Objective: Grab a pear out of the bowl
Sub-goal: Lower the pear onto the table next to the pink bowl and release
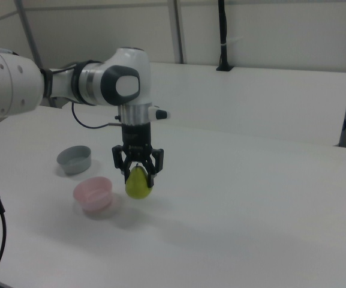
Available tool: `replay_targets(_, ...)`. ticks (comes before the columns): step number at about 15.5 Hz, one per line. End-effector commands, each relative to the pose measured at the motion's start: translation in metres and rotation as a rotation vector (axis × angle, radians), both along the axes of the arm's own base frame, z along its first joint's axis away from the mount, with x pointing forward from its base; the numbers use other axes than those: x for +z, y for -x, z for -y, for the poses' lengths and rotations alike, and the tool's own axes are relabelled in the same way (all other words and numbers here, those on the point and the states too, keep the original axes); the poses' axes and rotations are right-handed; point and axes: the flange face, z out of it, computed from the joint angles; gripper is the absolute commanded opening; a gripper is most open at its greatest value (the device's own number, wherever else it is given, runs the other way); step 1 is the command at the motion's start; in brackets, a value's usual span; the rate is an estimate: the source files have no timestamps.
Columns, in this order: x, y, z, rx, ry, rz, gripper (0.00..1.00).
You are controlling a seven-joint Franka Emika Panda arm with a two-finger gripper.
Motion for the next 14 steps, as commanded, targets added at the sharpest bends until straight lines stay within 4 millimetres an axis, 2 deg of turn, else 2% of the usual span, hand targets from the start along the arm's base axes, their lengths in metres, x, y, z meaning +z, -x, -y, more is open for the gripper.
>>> replay_targets(1, -0.022, -0.011, -0.008, 0.014, 0.029, 0.009, 0.50)
replay_targets(6, -0.061, -0.021, -0.014, 0.006, 0.037, 0.010, 0.55)
replay_targets(9, -0.073, -0.024, -0.016, -0.007, 0.044, 0.015, 0.62)
replay_targets(11, -0.075, -0.024, -0.016, -0.006, 0.044, 0.015, 0.74)
replay_targets(14, -0.074, -0.024, -0.016, -0.005, 0.045, 0.015, 0.99)
